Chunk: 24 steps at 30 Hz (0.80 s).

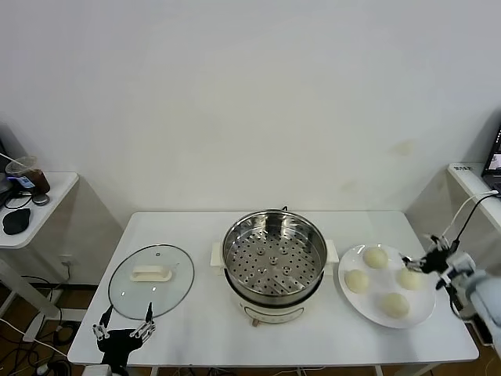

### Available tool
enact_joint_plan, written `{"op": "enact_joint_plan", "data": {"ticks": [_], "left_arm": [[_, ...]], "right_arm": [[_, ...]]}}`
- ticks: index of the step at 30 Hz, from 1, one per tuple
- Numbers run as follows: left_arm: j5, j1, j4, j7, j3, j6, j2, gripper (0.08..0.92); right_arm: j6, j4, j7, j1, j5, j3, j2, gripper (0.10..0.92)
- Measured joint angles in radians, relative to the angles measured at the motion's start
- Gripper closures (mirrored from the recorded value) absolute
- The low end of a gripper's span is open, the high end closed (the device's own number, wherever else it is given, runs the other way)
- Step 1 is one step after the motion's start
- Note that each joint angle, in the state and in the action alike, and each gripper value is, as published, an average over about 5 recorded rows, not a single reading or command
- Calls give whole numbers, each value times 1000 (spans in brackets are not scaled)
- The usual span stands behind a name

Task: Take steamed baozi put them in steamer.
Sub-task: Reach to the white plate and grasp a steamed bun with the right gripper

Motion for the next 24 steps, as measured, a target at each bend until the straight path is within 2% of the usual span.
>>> {"op": "enact_joint_plan", "data": {"ticks": [6, 11, 17, 24], "left_arm": [[8, -2, -12, -9, -2, 10, -8, 177], [19, 0, -29, -10, 0, 19, -18, 177], [21, 4, -62, -4, 1, 30, -30, 177], [23, 4, -83, -3, -4, 41, -31, 177]], "right_arm": [[115, -159, -227, 280, -157, -238, 9, 203], [187, -268, -353, 446, -246, -436, 27, 203], [253, -377, -434, 547, -323, -570, 56, 203], [292, -458, -467, 578, -390, -596, 100, 203]]}}
